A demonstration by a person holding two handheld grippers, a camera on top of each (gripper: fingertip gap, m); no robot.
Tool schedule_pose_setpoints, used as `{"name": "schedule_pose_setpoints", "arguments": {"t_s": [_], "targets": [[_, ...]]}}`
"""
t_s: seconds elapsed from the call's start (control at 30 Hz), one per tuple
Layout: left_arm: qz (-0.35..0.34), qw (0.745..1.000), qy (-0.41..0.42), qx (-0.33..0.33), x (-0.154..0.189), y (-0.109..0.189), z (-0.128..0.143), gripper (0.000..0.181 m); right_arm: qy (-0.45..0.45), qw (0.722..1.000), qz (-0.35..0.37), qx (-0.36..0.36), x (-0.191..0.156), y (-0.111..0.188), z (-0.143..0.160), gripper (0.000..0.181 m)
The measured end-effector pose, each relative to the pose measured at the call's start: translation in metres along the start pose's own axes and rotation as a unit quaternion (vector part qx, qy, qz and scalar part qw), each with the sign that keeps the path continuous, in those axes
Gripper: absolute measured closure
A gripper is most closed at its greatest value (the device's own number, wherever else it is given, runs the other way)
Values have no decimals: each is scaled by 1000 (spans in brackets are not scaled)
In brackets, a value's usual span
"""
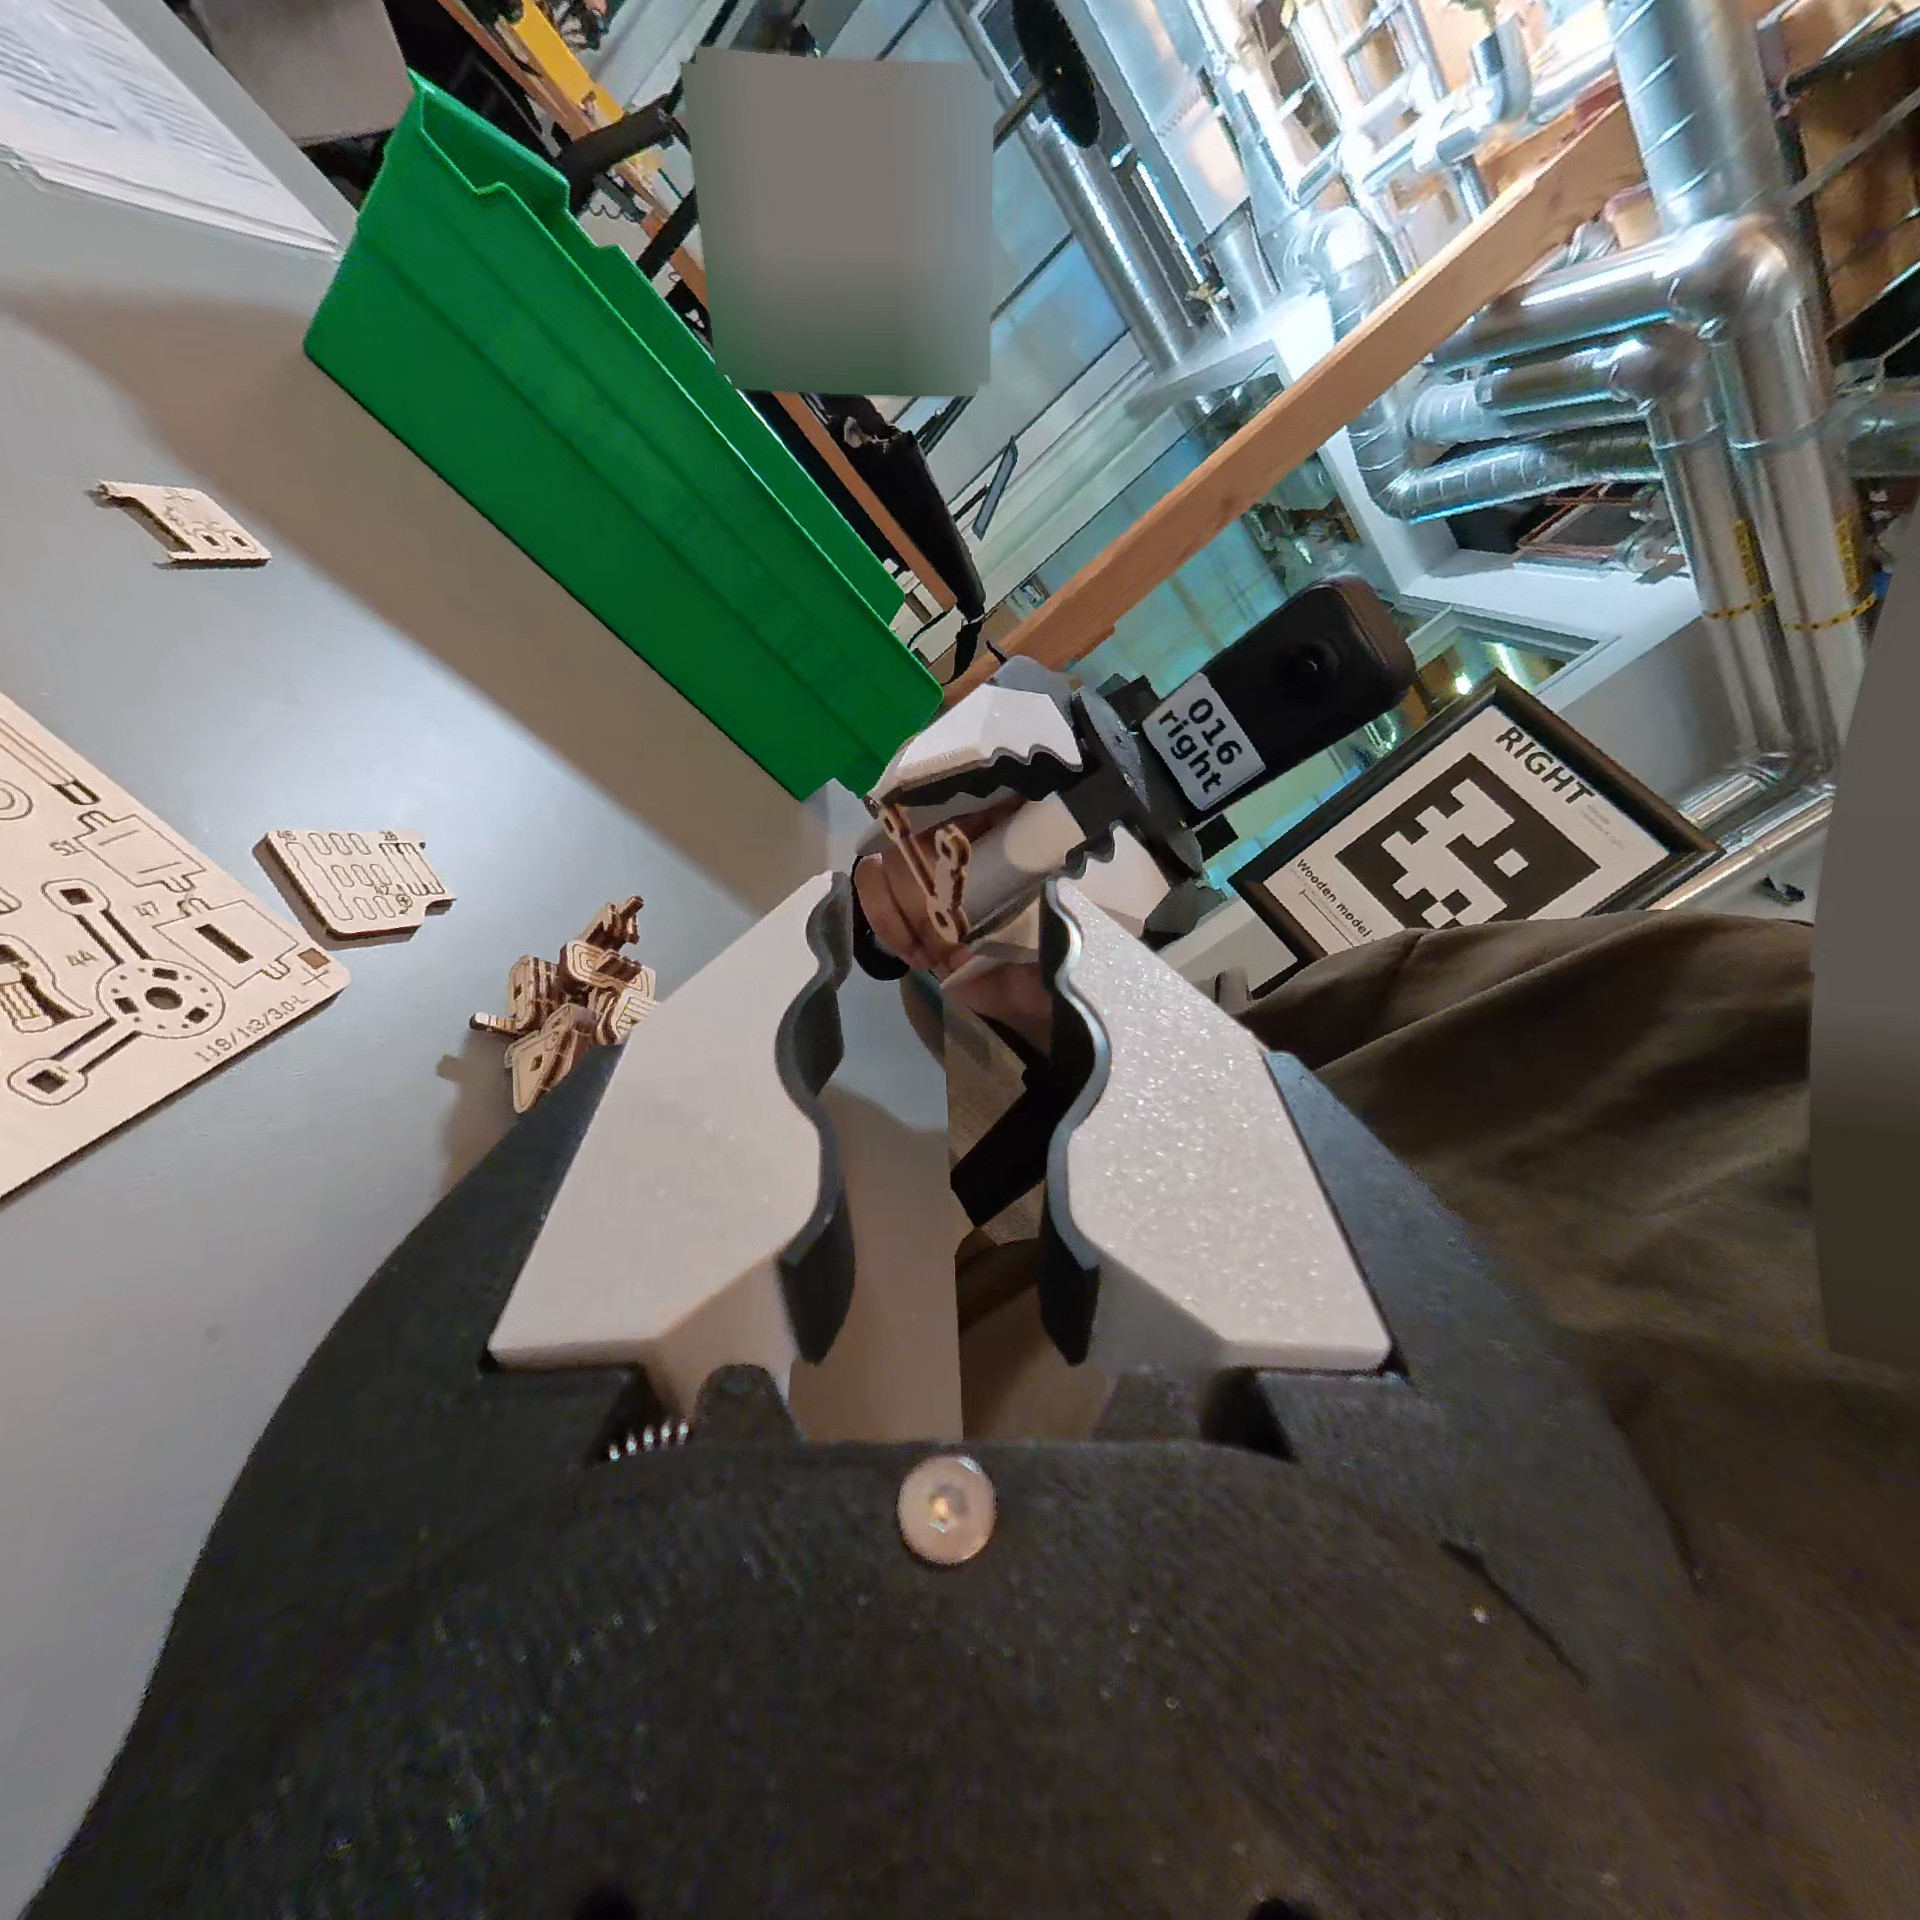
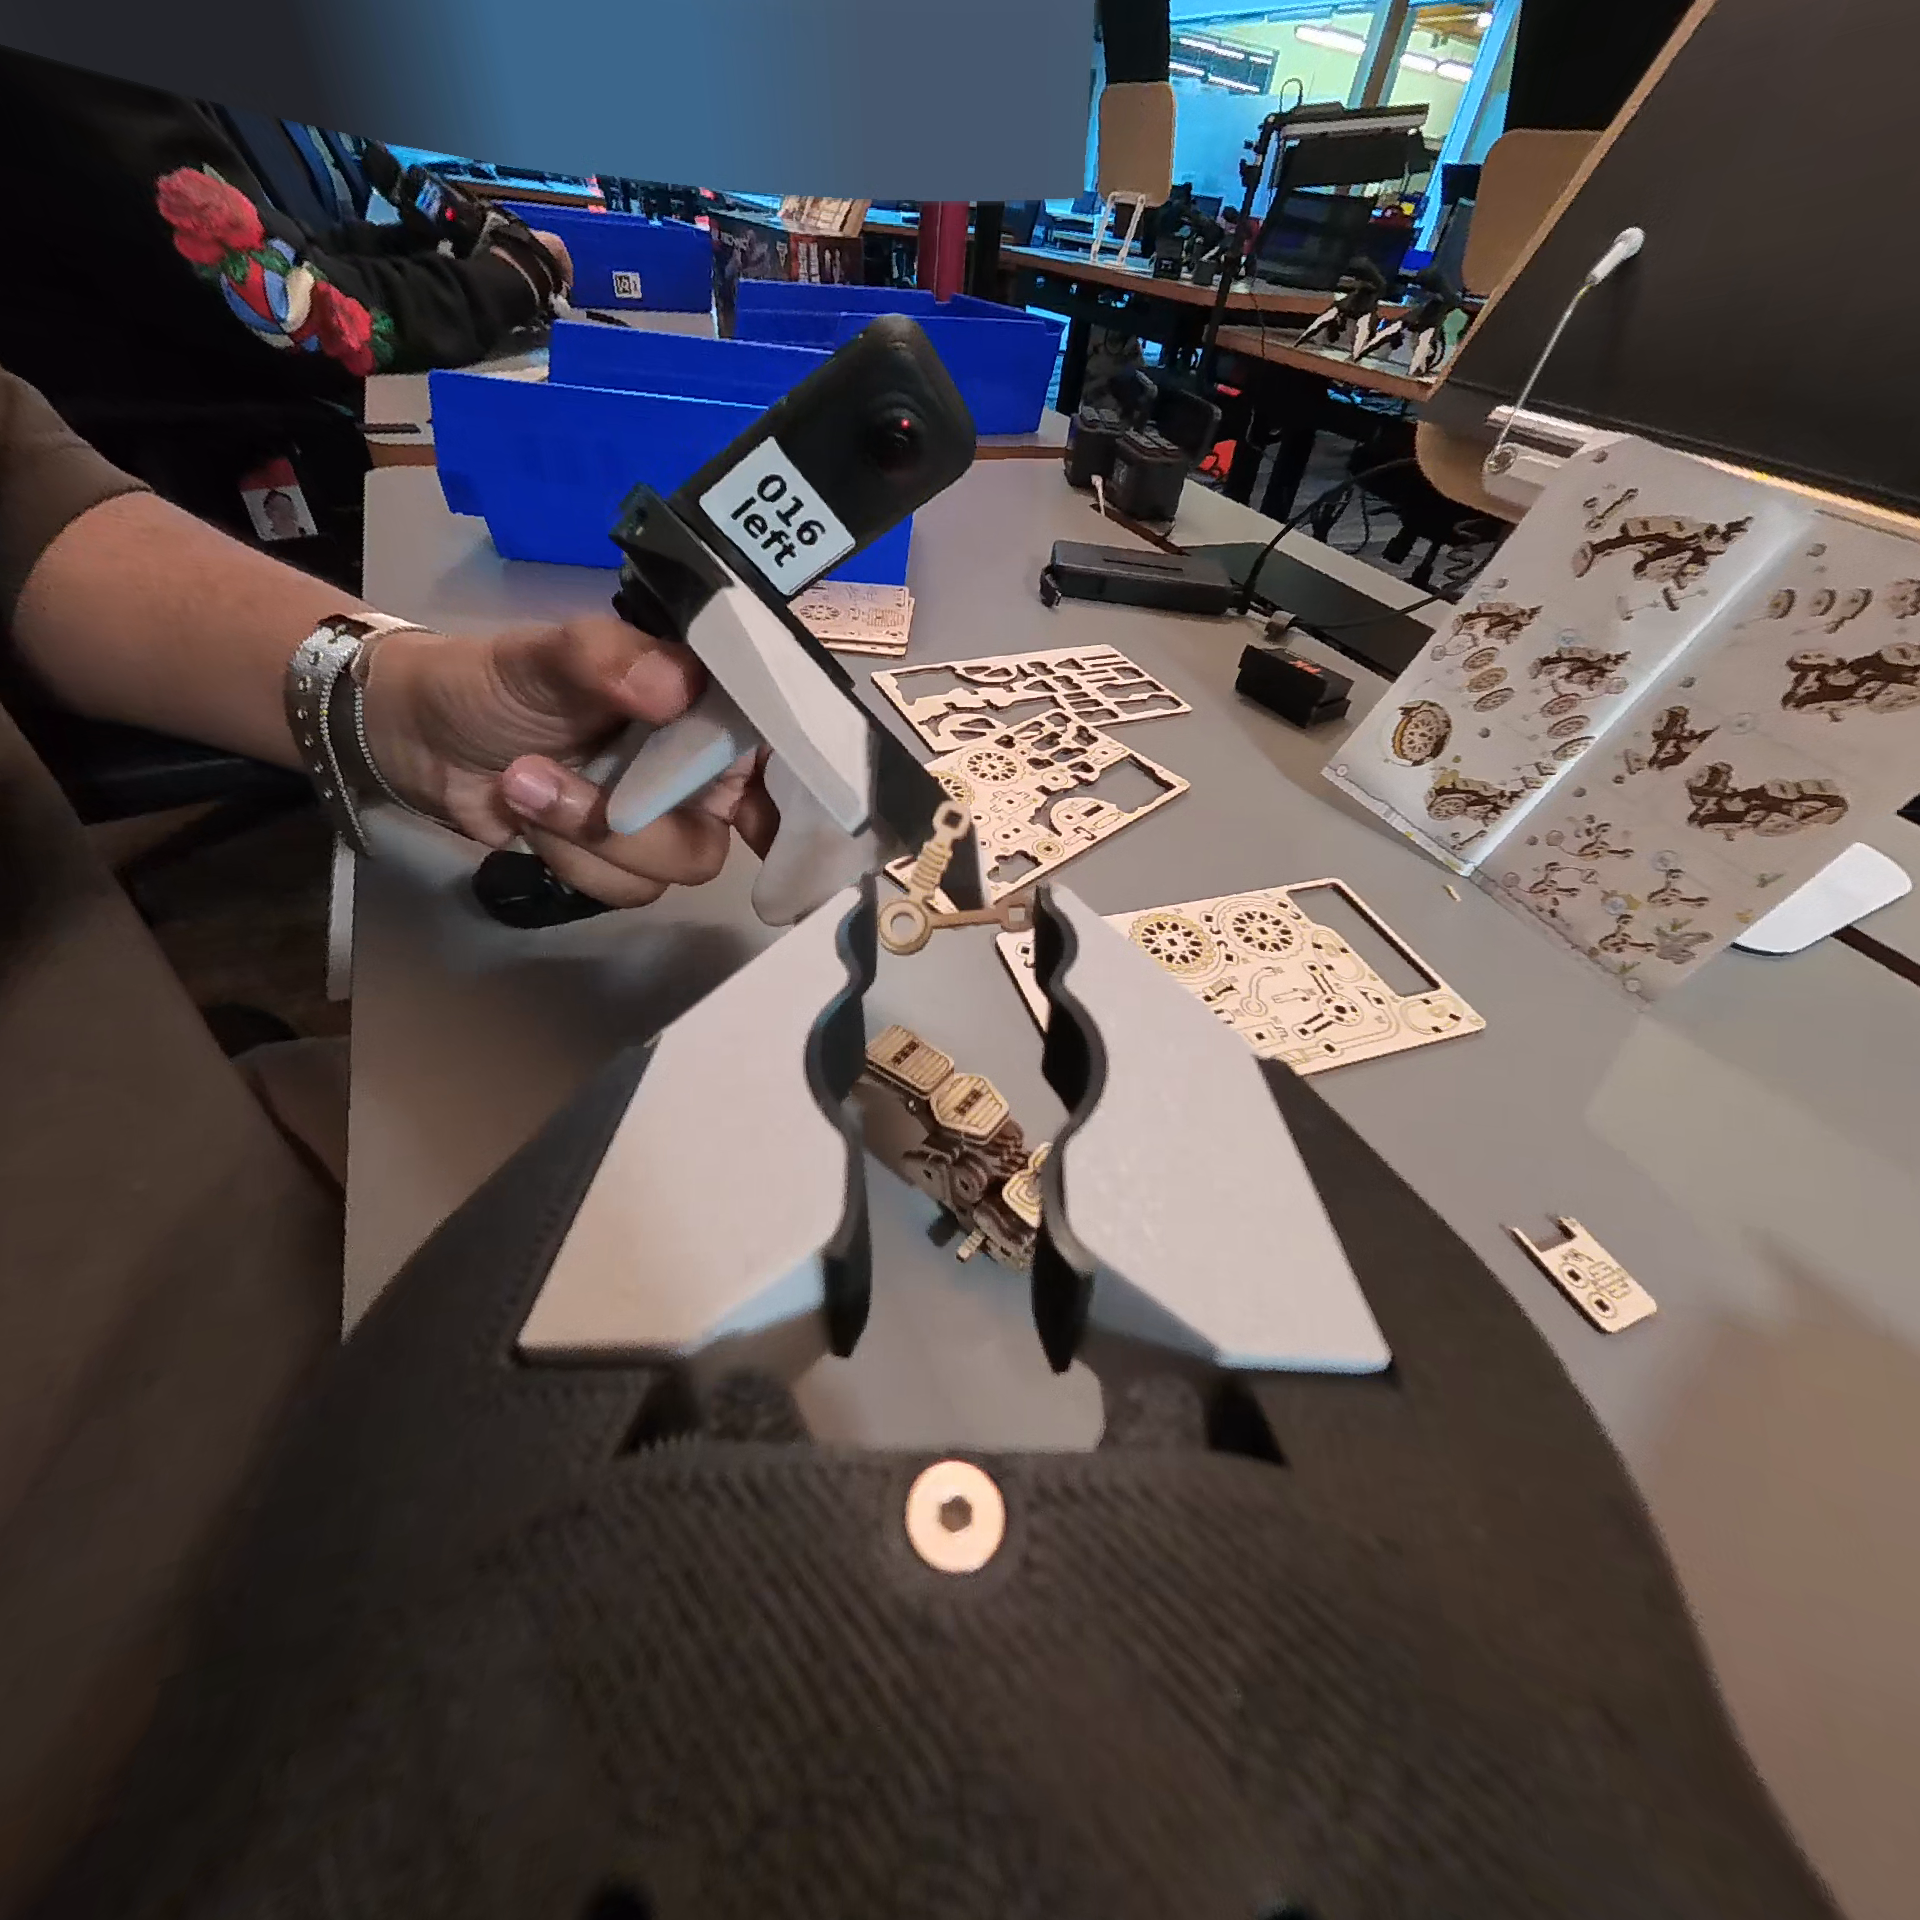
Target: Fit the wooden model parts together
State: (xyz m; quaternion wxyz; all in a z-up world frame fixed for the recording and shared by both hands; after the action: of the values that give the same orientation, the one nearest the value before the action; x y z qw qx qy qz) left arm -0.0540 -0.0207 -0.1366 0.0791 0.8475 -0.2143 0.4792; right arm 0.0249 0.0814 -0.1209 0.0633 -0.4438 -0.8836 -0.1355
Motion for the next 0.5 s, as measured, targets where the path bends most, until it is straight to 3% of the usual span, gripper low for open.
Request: {"name": "schedule_pose_setpoints", "arguments": {"t_s": [0.5], "targets": [[-10,1000,-10,-3,-1,0,1,164,22,1000,5,-12,-4,-2,0,153]]}}
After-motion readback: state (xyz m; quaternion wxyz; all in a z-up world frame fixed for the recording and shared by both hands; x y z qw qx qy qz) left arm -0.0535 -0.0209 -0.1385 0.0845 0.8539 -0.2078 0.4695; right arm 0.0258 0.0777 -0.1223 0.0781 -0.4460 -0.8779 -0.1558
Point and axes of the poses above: each gripper's, where its closed fingertips meet, y back along the fingers, z out of its underside, x = y × z across the jaws, the point moved 7 cm from there along y, back along the fingers, and after that the axes turned 8 degrees about y, right-handed, at the moved point
